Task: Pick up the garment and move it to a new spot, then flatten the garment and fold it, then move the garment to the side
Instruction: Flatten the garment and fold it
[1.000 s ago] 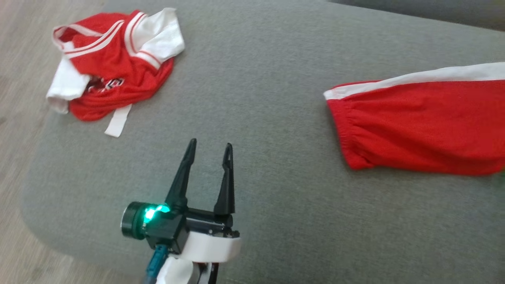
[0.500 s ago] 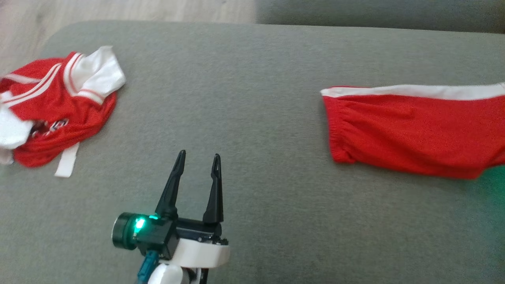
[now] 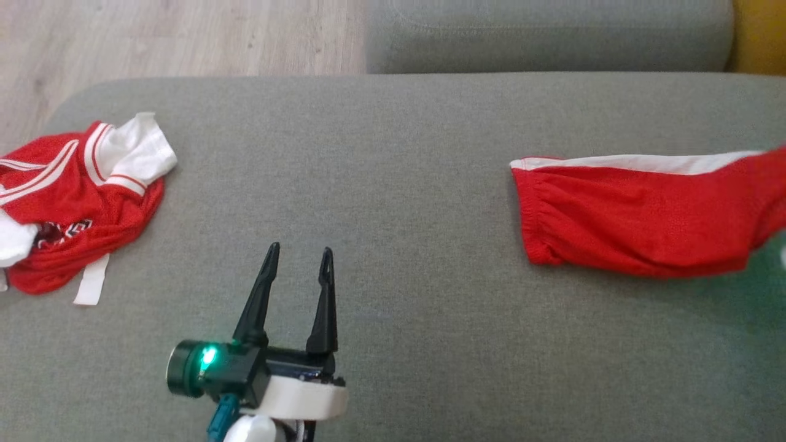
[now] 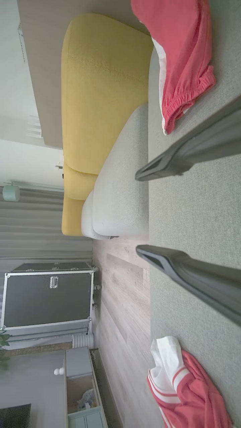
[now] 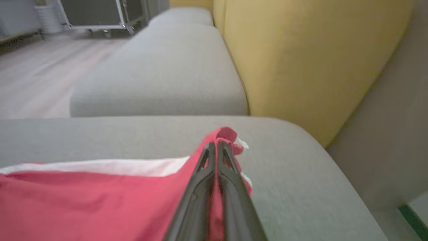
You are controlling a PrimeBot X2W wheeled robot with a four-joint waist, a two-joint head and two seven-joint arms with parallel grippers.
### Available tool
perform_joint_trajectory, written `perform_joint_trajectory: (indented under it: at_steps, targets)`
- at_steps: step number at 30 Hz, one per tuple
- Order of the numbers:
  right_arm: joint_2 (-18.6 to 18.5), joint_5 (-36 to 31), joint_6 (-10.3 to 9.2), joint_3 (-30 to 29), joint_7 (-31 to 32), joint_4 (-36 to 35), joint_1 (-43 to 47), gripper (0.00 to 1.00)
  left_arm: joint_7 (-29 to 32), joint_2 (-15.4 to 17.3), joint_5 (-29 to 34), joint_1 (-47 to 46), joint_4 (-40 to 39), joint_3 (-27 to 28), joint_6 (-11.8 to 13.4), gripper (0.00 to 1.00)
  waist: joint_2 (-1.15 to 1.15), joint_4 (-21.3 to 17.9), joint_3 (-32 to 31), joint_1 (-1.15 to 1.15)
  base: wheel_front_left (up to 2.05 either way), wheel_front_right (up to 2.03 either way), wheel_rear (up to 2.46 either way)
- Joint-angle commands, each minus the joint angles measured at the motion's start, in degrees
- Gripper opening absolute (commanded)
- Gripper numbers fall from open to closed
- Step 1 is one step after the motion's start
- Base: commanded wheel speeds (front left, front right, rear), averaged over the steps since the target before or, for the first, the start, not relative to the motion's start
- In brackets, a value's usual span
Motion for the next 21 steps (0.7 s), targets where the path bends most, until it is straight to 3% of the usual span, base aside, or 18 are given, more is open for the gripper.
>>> perform_joint_trajectory:
  at_steps: [1,10,19,20,21]
  targets:
    - [-0.7,-1.2,-0.05,0.8,-1.2,-1.9,-1.5,0.0,-0.3,0.1,0.4,0.0,-1.5,2.6,-0.3,1.0,0.0,0.2,-0.9,0.0,0.0,0.0,0.0]
    - [6.5,-11.4,-0.05,2.7,-1.7,-10.1,-3.9,0.0,-0.3,0.3,0.1,2.4,-1.3,2.9,-0.7,1.0,0.0,1.1,-3.7,0.0,0.0,0.0,0.0]
    - [16.4,-15.9,-0.05,10.0,2.3,-17.8,0.3,0.0,-0.3,0.3,-0.2,3.0,-1.3,2.6,-0.8,1.0,0.0,2.4,-4.4,0.0,0.0,0.0,0.0]
    - [17.3,-16.0,-0.05,10.9,3.0,-18.2,1.2,0.04,-0.3,0.2,-0.3,3.0,-1.2,2.5,-0.9,1.0,0.0,2.7,-4.4,0.0,0.0,0.0,0.0]
    - [17.9,-16.1,-0.05,11.7,3.6,-18.4,2.1,0.64,-0.3,0.1,-0.3,3.0,-1.2,2.4,-0.9,1.0,0.0,2.9,-4.4,0.0,0.0,0.0,0.0]
